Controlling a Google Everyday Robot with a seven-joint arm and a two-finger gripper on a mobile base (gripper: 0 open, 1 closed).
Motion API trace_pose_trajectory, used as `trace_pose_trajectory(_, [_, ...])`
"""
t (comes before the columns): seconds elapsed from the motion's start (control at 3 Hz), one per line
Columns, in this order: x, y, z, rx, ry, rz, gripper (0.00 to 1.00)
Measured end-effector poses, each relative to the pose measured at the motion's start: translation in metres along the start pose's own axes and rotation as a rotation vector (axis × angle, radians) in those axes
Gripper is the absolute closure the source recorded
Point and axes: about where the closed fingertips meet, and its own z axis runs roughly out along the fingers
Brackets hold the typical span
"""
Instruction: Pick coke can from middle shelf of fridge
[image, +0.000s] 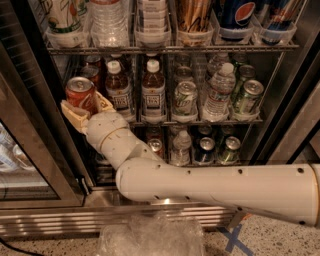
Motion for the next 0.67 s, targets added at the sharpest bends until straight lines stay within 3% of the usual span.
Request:
trace_pose_trajectory(0.33, [0.002,0.002,-0.022,-0.053,0.024,0.008,1.0])
trace_pose_trajectory(0.67, [0.005,0.004,-0.047,-0.07,0.051,0.008,1.0])
